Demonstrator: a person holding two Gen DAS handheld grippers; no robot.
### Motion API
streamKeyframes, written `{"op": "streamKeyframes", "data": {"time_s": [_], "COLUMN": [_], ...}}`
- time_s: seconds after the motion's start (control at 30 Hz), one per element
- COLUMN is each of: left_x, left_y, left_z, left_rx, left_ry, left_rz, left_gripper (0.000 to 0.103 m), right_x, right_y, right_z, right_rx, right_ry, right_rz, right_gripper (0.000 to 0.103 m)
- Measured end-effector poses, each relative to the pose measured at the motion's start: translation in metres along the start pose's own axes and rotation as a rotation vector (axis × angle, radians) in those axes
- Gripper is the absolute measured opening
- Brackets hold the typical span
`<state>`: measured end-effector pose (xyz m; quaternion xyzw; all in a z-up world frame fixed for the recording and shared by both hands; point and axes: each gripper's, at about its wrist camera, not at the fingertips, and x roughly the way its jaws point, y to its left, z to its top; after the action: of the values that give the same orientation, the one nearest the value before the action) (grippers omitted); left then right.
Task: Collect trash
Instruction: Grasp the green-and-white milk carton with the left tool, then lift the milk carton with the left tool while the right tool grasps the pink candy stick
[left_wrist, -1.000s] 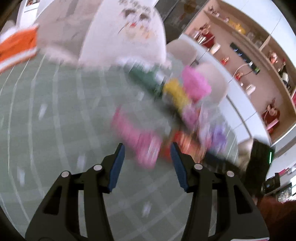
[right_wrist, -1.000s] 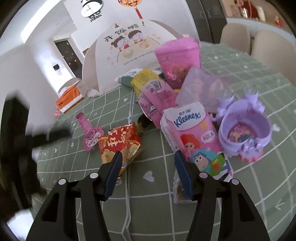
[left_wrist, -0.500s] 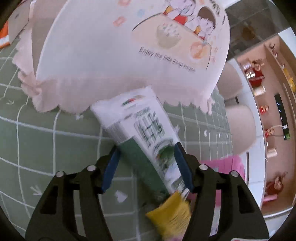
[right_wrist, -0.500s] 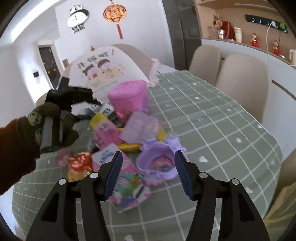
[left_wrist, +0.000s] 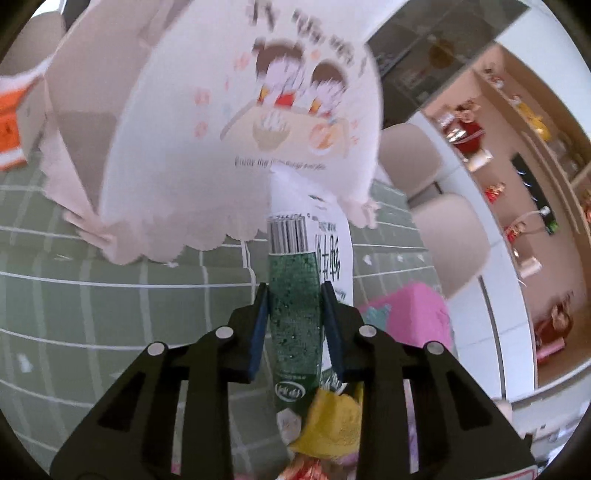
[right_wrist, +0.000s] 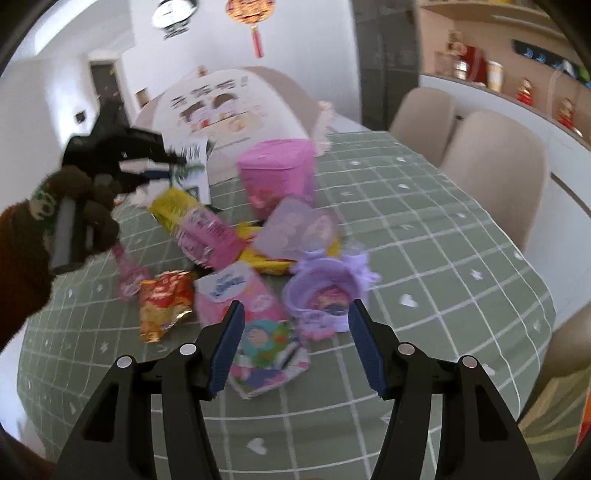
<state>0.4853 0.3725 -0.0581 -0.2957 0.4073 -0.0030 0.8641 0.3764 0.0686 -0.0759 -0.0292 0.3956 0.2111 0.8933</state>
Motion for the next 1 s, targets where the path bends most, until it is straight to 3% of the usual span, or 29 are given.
{"op": "streamKeyframes", "data": {"time_s": [0.13,0.2,0.3,0.33,0.5,0.63,0.67,0.83,1.0], "left_x": [-0.058,-0.082,-0.112,-0.122,-0.150,-0.168,-0.171,-0.189,-0.189], "left_y": [0.009,0.014,0.027,0.037,0.088,0.126,0.134,0.161,0.172], "left_z": [-0.001,-0.001,-0.005,-0.009,-0.026,-0.044,-0.049,-0.082,-0.109], "left_rx": [0.052,0.076,0.112,0.112,0.038,-0.032,-0.042,-0.091,-0.127], "left_ry": [-0.063,-0.096,-0.139,-0.146,-0.126,-0.103,-0.099,-0.107,-0.100], "left_rz": [-0.030,-0.025,0.010,0.018,0.037,0.035,0.034,0.039,0.039], "left_gripper": [0.027,0.027,0.027,0.027,0.027,0.027,0.027,0.027,0.027], "right_x": [0.009,0.016,0.031,0.034,0.065,0.089,0.095,0.118,0.133], "right_y": [0.033,0.046,0.069,0.076,0.133,0.167,0.171,0.168,0.170], "right_z": [0.004,0.006,0.008,0.008,0.009,0.006,0.004,0.010,0.025], "right_rx": [-0.077,-0.086,-0.074,-0.079,-0.182,-0.215,-0.222,-0.222,-0.253], "right_ry": [0.017,0.035,0.100,0.109,0.170,0.258,0.275,0.248,0.228], "right_rz": [-0.043,-0.013,0.252,0.292,0.378,0.475,0.476,0.310,0.323], "right_gripper": [0.056,0.056,0.056,0.056,0.055,0.045,0.045,0.045,0.045]}}
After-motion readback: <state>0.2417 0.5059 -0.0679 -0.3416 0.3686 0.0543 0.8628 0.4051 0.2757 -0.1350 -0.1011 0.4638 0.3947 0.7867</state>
